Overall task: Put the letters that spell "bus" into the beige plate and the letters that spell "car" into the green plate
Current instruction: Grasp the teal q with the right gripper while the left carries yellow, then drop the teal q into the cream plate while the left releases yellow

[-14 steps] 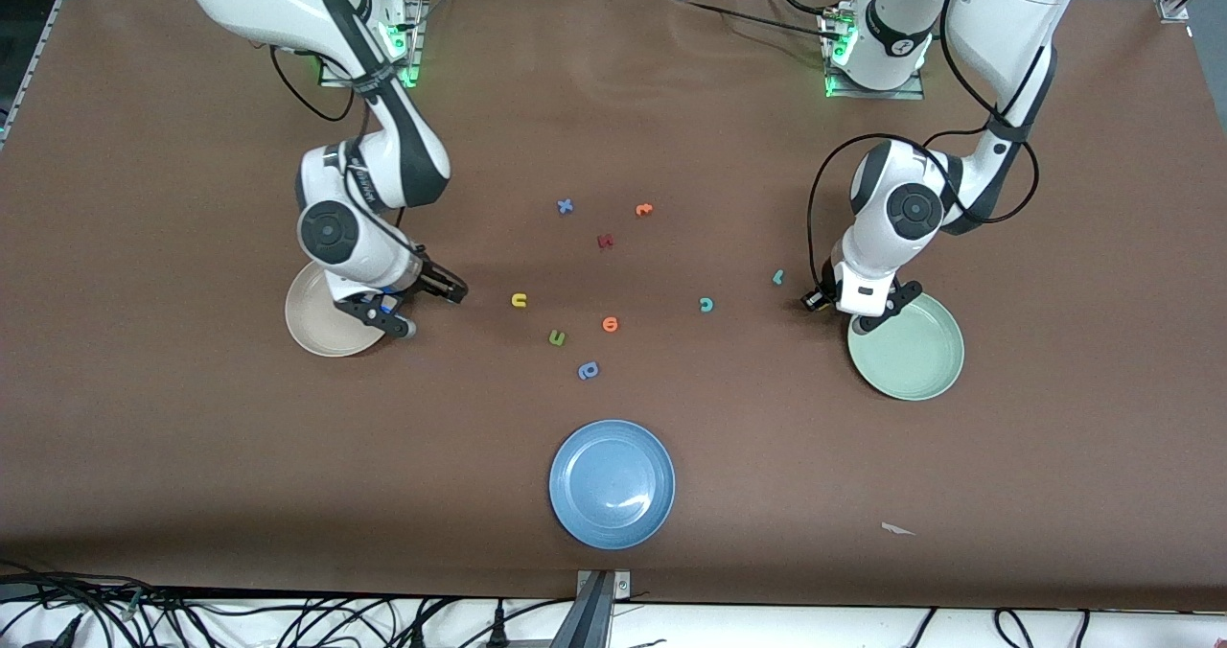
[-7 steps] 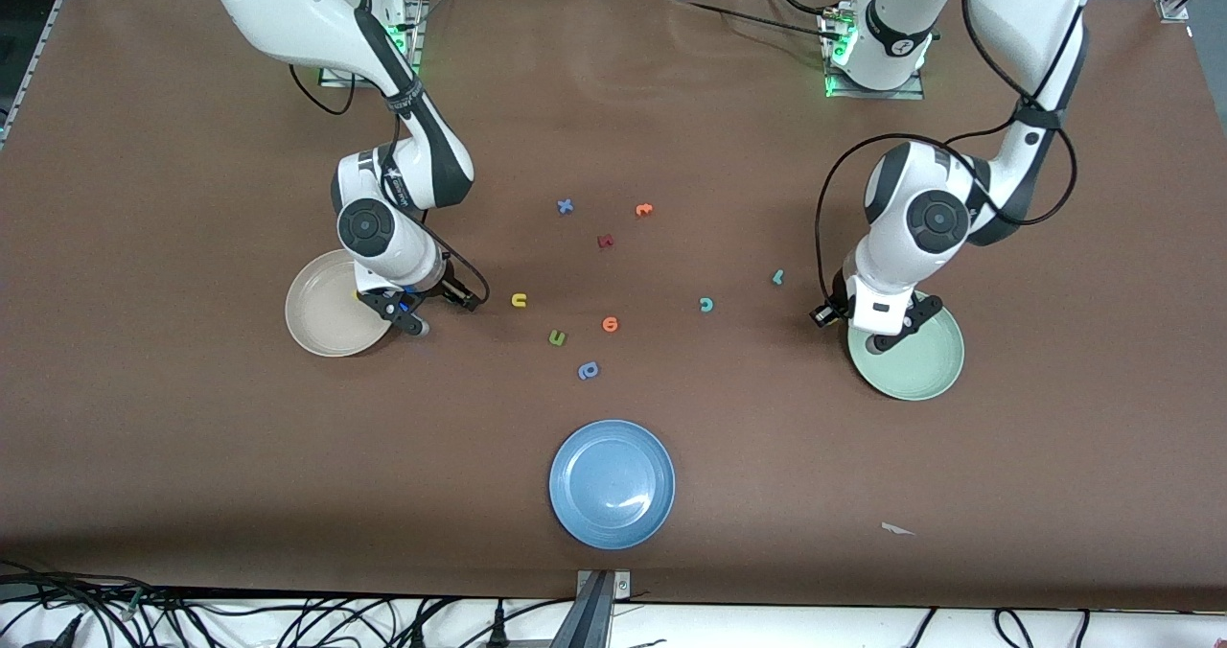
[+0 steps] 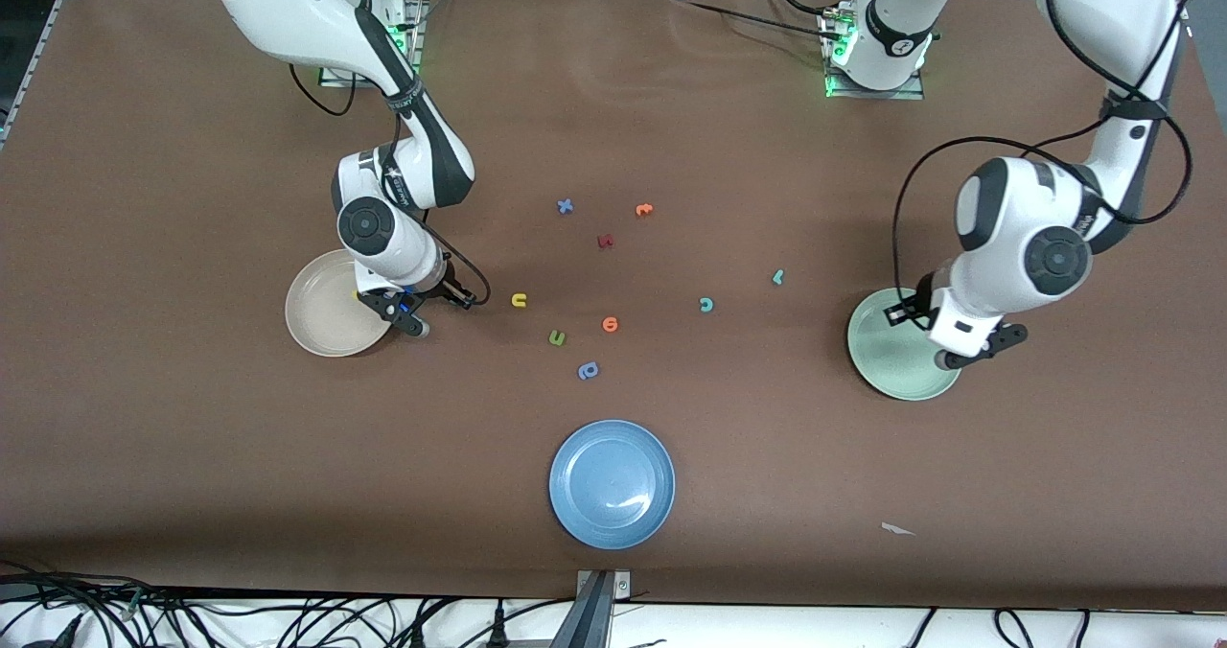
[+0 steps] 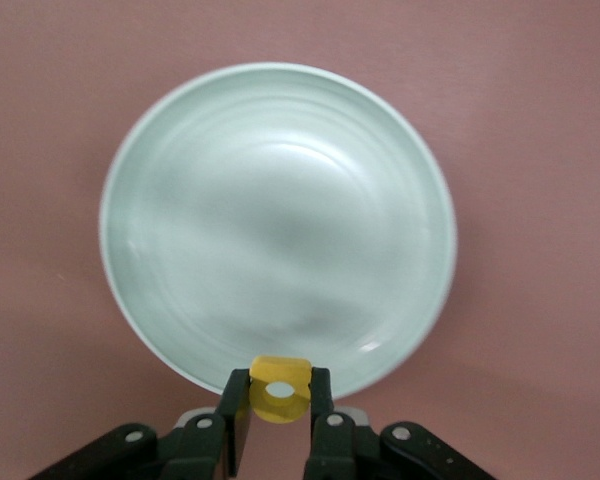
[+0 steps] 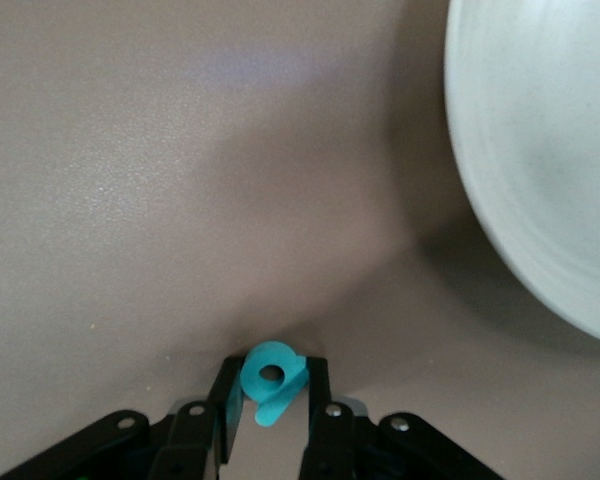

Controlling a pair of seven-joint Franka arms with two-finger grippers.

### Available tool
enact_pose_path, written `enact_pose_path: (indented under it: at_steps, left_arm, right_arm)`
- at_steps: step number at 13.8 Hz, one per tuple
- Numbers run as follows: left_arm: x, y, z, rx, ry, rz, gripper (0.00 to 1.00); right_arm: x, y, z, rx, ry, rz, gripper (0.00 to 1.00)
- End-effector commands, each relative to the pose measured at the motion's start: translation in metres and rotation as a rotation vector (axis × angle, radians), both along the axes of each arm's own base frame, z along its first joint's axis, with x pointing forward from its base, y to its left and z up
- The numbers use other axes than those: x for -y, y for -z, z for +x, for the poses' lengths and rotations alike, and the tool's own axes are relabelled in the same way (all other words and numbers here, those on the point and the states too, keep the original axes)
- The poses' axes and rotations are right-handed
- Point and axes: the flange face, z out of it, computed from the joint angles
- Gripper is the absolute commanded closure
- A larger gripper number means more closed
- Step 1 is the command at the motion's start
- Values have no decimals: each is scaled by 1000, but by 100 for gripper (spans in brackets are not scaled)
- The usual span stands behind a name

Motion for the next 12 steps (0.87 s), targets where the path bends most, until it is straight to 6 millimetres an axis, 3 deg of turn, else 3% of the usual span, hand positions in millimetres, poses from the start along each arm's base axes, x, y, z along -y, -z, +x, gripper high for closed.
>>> enact_pose_path:
  at_steps: [1,3,4,6,7,8,9,12]
  left_arm:
    - [-22,23,7,-31,84,-7,88]
    - [-35,41,6,-51,92,-12,81]
    - [-37,46,7,-50,99,-4,69]
    - [-40,46,7,-48,94,-4,37]
    - [-40,42,8,-42,93,-4,12]
    - [-37,37,9,-36,95,-7,0]
    - [-29,26,16,-18,89,-12,0]
    - [31,4,21,-12,87,-38,0]
  right_arm:
    - [-1,-34,9,-23,-11,-5,83]
    - [11,-65,25,-48,-53,-54,83]
    - [24,-76,32,-60,-85,-77,83]
    - [66,-88,44,-85,-174,-90,81]
    - [87,-86,48,-94,-218,-94,81]
    - [105,-80,51,-104,-248,-98,81]
    - [119,-69,52,-122,-267,-98,81]
    - [167,-33,58,-154,-310,-95,77]
